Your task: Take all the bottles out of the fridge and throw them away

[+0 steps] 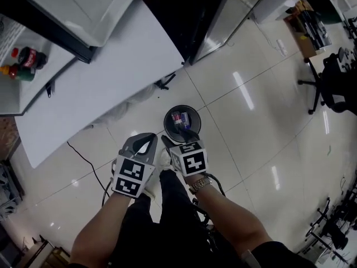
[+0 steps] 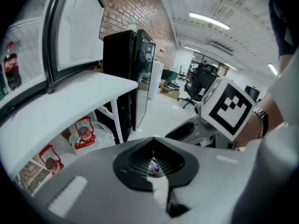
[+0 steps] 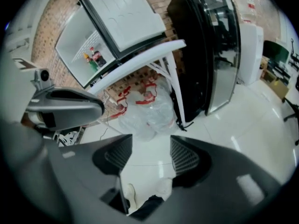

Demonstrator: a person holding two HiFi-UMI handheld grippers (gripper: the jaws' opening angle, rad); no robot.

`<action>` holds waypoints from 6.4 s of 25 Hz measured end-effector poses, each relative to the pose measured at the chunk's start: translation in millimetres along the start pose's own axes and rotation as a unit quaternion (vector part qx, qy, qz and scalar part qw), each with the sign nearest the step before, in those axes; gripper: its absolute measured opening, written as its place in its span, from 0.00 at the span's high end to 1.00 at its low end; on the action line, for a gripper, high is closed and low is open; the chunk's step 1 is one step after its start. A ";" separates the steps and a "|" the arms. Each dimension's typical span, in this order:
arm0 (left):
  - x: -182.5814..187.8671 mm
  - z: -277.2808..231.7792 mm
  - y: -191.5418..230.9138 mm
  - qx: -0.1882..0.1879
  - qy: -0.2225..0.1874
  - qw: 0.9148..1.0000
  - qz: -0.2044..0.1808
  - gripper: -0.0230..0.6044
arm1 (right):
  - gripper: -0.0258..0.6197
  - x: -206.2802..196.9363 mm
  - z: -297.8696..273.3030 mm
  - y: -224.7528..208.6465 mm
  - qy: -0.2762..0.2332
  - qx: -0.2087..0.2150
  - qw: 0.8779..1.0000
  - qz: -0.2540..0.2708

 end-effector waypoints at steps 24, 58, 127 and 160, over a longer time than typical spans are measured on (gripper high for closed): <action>19.9 264.7 90.7 0.241 -0.161 0.955 0.056 0.96 | 0.57 122.7 92.5 274.3 -0.137 0.153 0.943 0.261; -1.0 363.4 301.5 0.257 -0.186 0.947 0.047 0.96 | 0.55 298.4 -68.8 424.7 -0.152 0.047 0.939 0.306; 98.7 121.3 43.2 0.043 -0.122 0.989 -0.067 0.96 | 0.48 112.5 98.9 100.1 -0.115 -0.038 0.982 0.146; -45.2 -77.1 -25.5 -0.087 0.062 0.994 -0.027 0.96 | 0.48 -87.2 -85.5 -104.8 0.069 -0.079 0.992 -0.068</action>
Point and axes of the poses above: the fingertips, and each gripper's own axes: z backward along the fingers, y to its left, x out of its top, the point moved 4 cm from there along z, backward along the fingers, and after that the axes turned 8 degrees about -z, right-handed, at the moved point
